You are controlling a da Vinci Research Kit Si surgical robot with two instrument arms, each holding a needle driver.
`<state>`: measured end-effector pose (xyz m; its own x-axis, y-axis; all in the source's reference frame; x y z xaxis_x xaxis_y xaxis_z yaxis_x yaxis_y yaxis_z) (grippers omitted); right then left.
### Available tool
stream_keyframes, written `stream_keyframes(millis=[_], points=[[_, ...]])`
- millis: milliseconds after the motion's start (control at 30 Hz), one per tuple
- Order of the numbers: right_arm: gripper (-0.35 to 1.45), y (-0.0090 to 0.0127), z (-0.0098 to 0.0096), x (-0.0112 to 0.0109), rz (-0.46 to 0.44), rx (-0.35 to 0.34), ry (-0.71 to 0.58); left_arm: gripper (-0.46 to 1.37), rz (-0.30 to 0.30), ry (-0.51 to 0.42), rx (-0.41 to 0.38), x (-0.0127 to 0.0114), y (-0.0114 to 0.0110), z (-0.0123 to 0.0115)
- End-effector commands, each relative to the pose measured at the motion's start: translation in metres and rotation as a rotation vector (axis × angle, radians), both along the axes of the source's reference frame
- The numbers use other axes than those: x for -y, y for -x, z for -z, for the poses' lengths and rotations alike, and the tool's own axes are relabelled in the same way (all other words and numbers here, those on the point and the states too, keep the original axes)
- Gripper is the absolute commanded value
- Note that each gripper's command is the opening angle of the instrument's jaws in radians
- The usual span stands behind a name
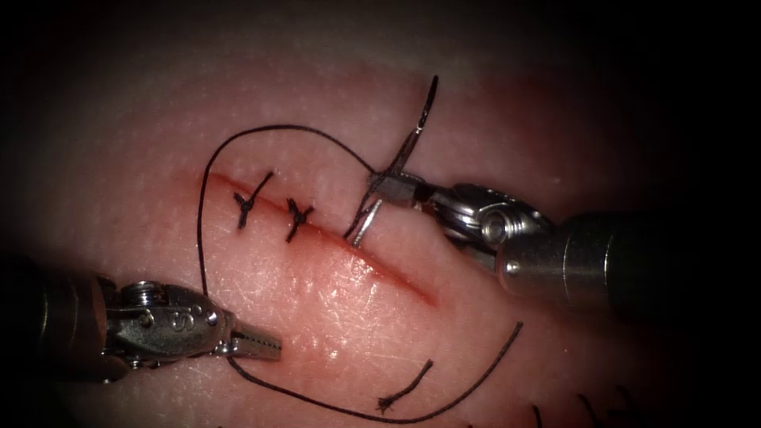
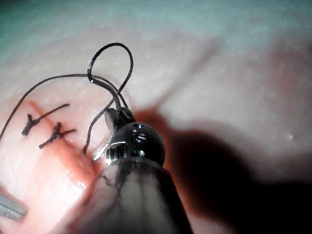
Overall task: Wound Closure
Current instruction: Use the right gripper to throw the needle through the bottom of the wound
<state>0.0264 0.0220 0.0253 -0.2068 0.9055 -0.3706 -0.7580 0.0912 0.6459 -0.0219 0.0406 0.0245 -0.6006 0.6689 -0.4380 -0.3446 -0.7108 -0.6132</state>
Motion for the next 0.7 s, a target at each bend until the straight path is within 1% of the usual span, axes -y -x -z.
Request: stream_keyframes(millis=[33, 167, 333, 400, 533, 700], points=[[-0.35, 0.0002, 0.0, 0.0, 0.005, 0.023, 0.01, -0.35, -0.002, -0.002, 0.003, 0.0, 0.0, 0.0], [-0.35, 0.0001, 0.0003, -0.0002, -0.003, 0.039, 0.027, -0.35, -0.002, -0.002, 0.003, 0.0, 0.0, 0.0], [-0.35, -0.0006, 0.0008, 0.0006, -0.014, 0.05, 0.034, -0.35, -0.002, -0.002, 0.003, -0.0001, 0.0, 0.0], [-0.35, -0.0011, 0.0011, 0.0011, -0.07, 0.03, -0.011, -0.35, -0.002, -0.003, 0.003, -0.0001, 0.0, 0.0], [-0.35, -0.0021, 0.0017, 0.0017, -0.112, -0.004, -0.089, -0.35, -0.002, -0.003, 0.003, -0.0001, 0.0, 0.0], [-0.35, -0.0029, 0.002, 0.0022, -0.212, -0.039, -0.223, -0.35, -0.002, -0.003, 0.003, -0.0002, 0.0, -0.0001]])
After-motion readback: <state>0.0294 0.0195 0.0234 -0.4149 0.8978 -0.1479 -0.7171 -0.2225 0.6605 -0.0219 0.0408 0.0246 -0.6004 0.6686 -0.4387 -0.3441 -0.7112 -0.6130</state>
